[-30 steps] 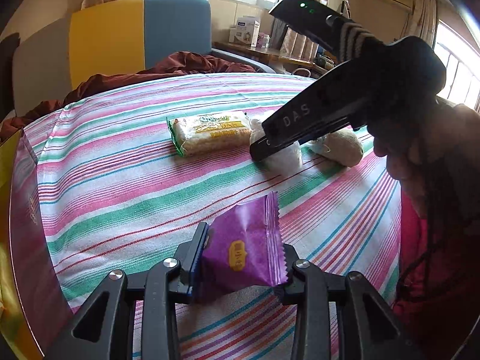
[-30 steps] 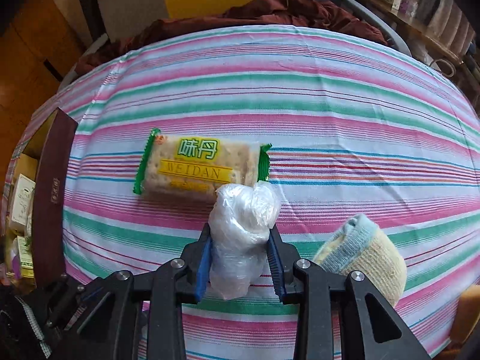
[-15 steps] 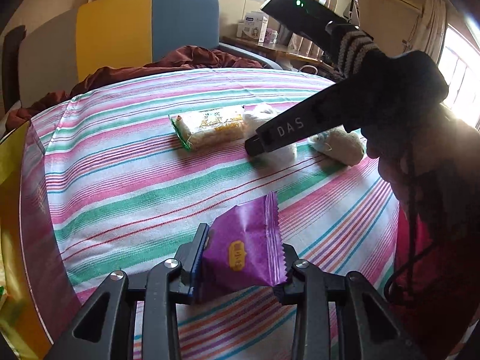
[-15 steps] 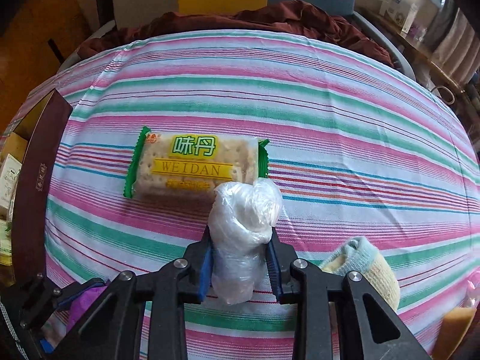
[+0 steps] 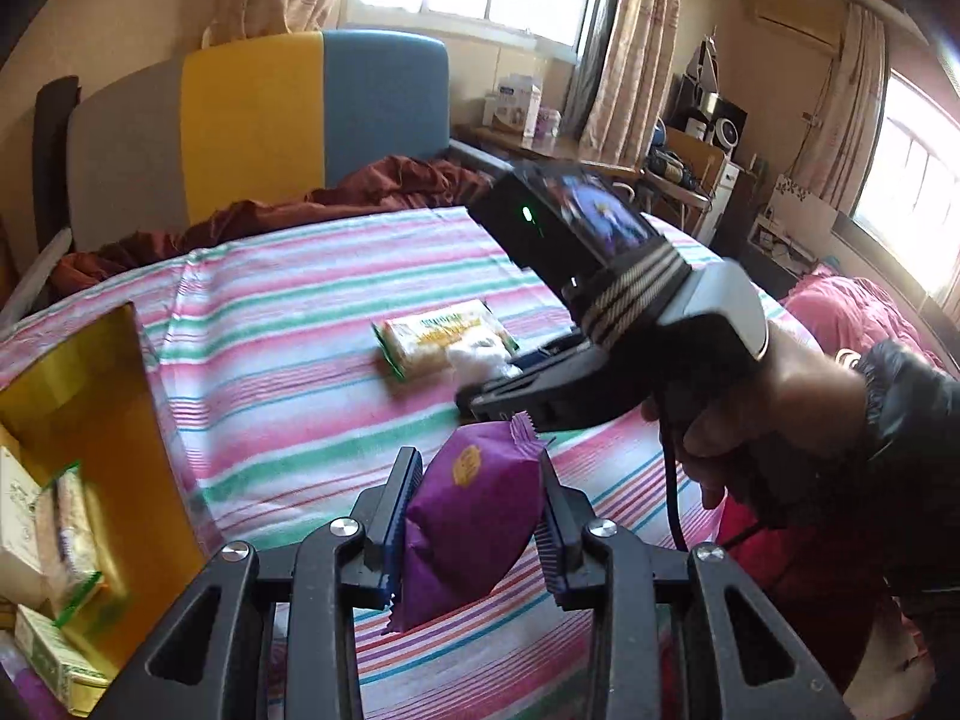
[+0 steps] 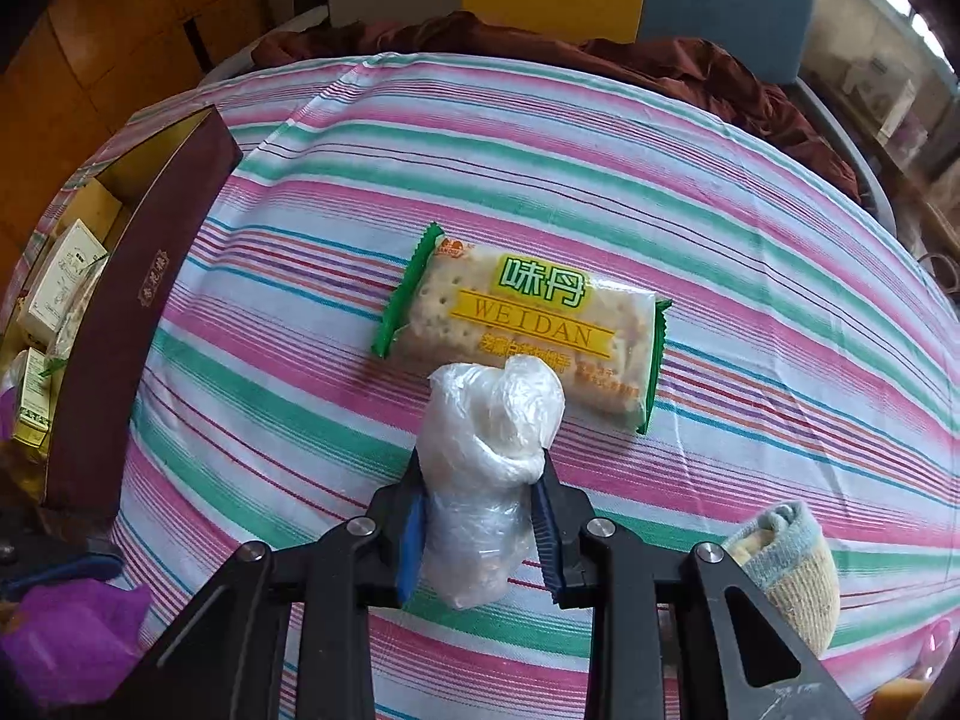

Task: Organize objects
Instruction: 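Carry the purple packet into the gold tray and open the left tool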

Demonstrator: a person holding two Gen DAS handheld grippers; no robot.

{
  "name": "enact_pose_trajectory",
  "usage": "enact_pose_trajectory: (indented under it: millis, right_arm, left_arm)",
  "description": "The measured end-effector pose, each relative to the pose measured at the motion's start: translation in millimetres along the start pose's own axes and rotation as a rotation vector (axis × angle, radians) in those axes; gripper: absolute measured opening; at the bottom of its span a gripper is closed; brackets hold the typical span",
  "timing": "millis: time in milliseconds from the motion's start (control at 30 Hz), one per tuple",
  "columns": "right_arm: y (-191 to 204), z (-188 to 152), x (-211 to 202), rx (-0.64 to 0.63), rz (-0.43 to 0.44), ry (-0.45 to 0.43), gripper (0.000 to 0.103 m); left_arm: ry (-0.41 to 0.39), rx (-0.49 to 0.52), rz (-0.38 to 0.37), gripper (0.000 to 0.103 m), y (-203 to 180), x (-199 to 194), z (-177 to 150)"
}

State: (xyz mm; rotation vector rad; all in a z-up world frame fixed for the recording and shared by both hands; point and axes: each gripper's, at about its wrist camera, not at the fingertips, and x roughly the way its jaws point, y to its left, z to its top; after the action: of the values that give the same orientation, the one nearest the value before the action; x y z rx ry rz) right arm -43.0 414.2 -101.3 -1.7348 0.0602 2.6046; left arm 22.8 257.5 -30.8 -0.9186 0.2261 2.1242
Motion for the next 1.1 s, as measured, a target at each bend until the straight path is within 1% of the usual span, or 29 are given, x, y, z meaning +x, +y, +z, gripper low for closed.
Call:
enact_pose_trajectory:
  millis: [167,333,600,800,867,933,967,1100]
  right_arm:
    - [3,1,1,-0.005,-0.011,0.0,0.031]
    - [4,1,2,-0.012,-0.022,-0.001,0.032]
    - [6,0,3,-0.019,-0.035,-0.005,0.032]
    - [7,0,3,-0.025,-0.044,-0.007,0.032]
    - [8,0,3,-0.028,-0.049,-0.008,0.032]
    - [9,0,3,-0.032,-0.055,-0.009,0.032]
    - [10,0,3,-0.034,-0.059,-0.009,0.032]
    - [10,0,3,-0.037,-0.062,-0.009,0.032]
  left_arm:
    - [-0.053,-0.016,0.072,0.035,15,-24,8]
    - [-0.076,-0.04,0.14,0.035,33,-39,10]
    - [-0.107,-0.096,0.178,0.035,58,-56,7]
    - [-0.105,-0.156,0.187,0.035,79,-63,2]
    - [-0.094,-0.188,0.172,0.035,90,-62,-1]
    - [-0.08,-0.25,0.141,0.035,105,-61,-4]
    - [-0.074,-0.3,0.118,0.035,118,-61,-5]
    - [-0.073,-0.435,0.098,0.035,158,-65,-8]
